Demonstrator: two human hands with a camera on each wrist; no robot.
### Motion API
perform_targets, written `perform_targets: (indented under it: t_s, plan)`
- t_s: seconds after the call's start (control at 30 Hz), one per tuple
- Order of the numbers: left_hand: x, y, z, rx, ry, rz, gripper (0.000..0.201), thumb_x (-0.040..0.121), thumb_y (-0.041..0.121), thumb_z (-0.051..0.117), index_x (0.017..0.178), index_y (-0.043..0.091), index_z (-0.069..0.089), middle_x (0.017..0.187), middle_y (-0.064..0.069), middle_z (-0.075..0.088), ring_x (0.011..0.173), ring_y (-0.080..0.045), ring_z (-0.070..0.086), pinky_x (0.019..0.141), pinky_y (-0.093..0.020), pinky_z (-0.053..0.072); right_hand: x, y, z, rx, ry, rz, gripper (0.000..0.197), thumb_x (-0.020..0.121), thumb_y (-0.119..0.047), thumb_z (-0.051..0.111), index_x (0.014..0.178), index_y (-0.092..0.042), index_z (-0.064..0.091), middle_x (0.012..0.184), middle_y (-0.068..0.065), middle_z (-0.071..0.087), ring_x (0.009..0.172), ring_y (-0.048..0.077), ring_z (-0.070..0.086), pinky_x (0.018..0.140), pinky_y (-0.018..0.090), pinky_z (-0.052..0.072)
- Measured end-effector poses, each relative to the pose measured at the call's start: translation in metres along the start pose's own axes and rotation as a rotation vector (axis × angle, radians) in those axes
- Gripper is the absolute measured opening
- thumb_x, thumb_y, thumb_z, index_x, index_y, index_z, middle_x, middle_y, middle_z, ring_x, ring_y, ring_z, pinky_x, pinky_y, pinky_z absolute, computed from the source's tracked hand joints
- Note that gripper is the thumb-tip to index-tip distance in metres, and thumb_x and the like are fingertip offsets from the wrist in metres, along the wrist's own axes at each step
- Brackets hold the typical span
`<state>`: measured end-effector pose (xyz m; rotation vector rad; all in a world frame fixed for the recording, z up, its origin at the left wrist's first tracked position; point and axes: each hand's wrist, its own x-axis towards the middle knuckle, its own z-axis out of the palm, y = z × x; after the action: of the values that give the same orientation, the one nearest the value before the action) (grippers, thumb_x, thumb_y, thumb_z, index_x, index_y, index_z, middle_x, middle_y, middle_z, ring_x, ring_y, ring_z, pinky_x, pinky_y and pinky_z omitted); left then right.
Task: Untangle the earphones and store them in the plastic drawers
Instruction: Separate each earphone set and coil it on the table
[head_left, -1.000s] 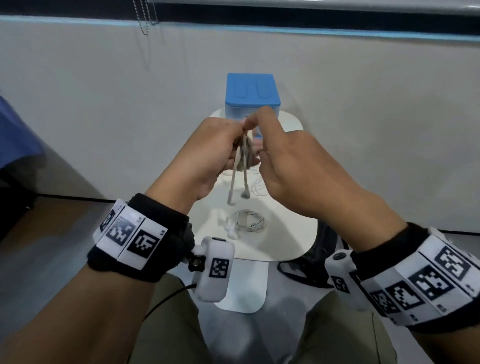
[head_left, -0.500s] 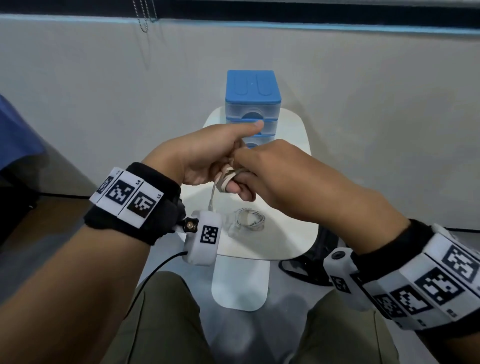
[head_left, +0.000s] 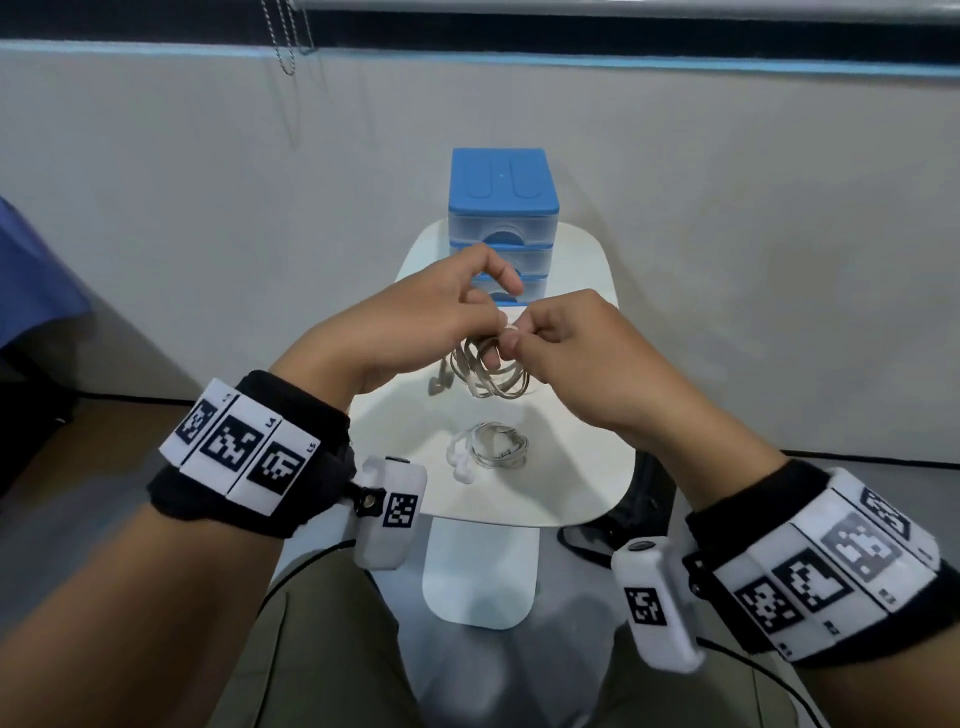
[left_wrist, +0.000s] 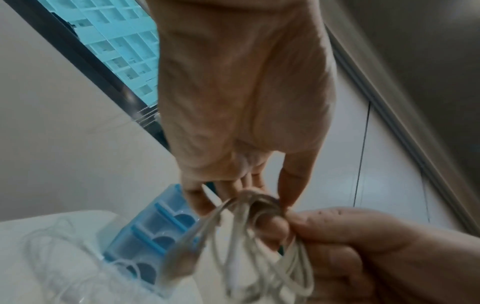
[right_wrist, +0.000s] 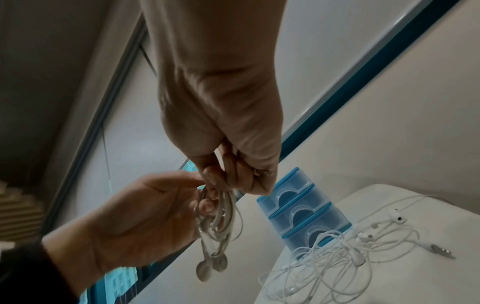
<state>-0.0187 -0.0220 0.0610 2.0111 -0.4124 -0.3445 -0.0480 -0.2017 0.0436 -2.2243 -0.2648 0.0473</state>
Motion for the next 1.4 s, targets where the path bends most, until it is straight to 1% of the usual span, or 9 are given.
perform_targets:
  t_s: [0.13,0.23,0.33,0.43,0.57,0.77,0.97,1.13,1.4]
  plan:
    - [-0.007,-0.009,0.011,-0.216,0.107,0.069,0.012,0.101,0.016,0.065,0.113,0.016,0.06,0.088,-0.013,0.067,0.066,-0.015,0.061,0.055,-0.028,0.044,0.001,0.003,-0.008,0.319,-0.03,0.064,0.026,0.101,-0.021,0.064,0.087,0.0,0.065,0.058,-0.003,0.049,0.051,0.009,0.037,0.051,0.024,0.029]
    - [-0.006,-0.018,0.022,-0.28,0.249,0.001,0.007,0.101,0.024,0.065,0.099,0.017,0.063,0.063,0.0,0.058,0.054,-0.008,0.057,0.044,-0.025,0.028,-0.001,0.002,-0.006,0.298,-0.081,0.065,0.017,0.1,-0.02,0.065,0.108,-0.007,0.06,0.058,-0.004,0.056,0.053,0.008,0.047,0.057,0.025,0.036]
    - [-0.005,-0.019,0.025,-0.261,0.25,-0.068,0.009,0.098,0.022,0.069,0.092,0.016,0.065,0.056,0.004,0.053,0.053,-0.009,0.054,0.045,-0.024,0.026,-0.004,0.001,-0.006,0.155,-0.072,0.049,0.024,0.098,-0.022,0.067,0.116,-0.026,0.052,0.065,-0.002,0.066,0.051,0.003,0.05,0.06,0.029,0.039]
    - [-0.005,-0.018,0.027,-0.286,0.185,-0.085,0.015,0.09,0.019,0.071,0.077,0.019,0.064,0.065,0.001,0.058,0.053,-0.013,0.051,0.055,-0.029,0.026,-0.008,-0.007,-0.019,-0.055,-0.069,-0.091,0.022,0.098,-0.016,0.065,0.114,-0.027,0.054,0.073,0.001,0.072,0.055,0.003,0.053,0.056,0.022,0.04]
    - [-0.005,-0.009,0.024,-0.436,0.106,-0.091,0.01,0.076,0.015,0.059,0.066,0.015,0.062,0.067,-0.005,0.056,0.051,-0.014,0.041,0.06,-0.032,0.035,-0.006,-0.013,-0.03,-0.323,-0.023,-0.24,0.01,0.098,-0.015,0.063,0.1,-0.024,0.063,0.083,-0.007,0.07,0.077,0.007,0.06,0.069,0.033,0.049]
    - [-0.005,-0.01,0.02,-0.376,0.127,-0.032,0.018,0.099,0.001,0.06,0.082,0.007,0.06,0.069,-0.005,0.062,0.055,-0.01,0.044,0.05,-0.019,0.039,0.001,-0.003,-0.026,-0.686,0.168,-0.373,0.007,0.099,-0.029,0.065,0.097,-0.025,0.07,0.105,-0.006,0.056,0.1,0.022,0.044,0.082,0.038,0.031]
    - [-0.002,-0.017,0.029,-0.416,0.237,0.005,0.017,0.099,0.002,0.063,0.083,0.008,0.059,0.065,-0.001,0.064,0.054,-0.006,0.046,0.05,-0.017,0.039,0.013,0.014,-0.007,-0.036,0.203,-0.128,0.011,0.09,-0.011,0.075,0.08,-0.016,0.074,0.072,-0.005,0.07,0.063,0.007,0.066,0.061,0.015,0.046]
    - [-0.001,-0.02,0.037,-0.402,0.354,0.026,0.013,0.102,0.007,0.06,0.09,0.009,0.058,0.066,0.001,0.064,0.052,-0.005,0.052,0.05,-0.017,0.039,0.011,0.005,-0.001,0.716,0.069,0.131,0.017,0.09,0.01,0.057,0.091,-0.001,0.069,0.087,0.024,0.072,0.084,0.04,0.073,0.088,0.049,0.059]
    - [0.0,-0.024,0.039,-0.291,0.359,0.082,0.009,0.106,0.012,0.054,0.097,0.01,0.055,0.085,-0.007,0.062,0.054,-0.004,0.057,0.049,-0.013,0.039,0.012,0.0,0.0,0.771,0.009,0.224,0.042,0.09,0.007,0.068,0.118,-0.014,0.044,0.083,0.015,0.072,0.074,0.027,0.069,0.081,0.04,0.053]
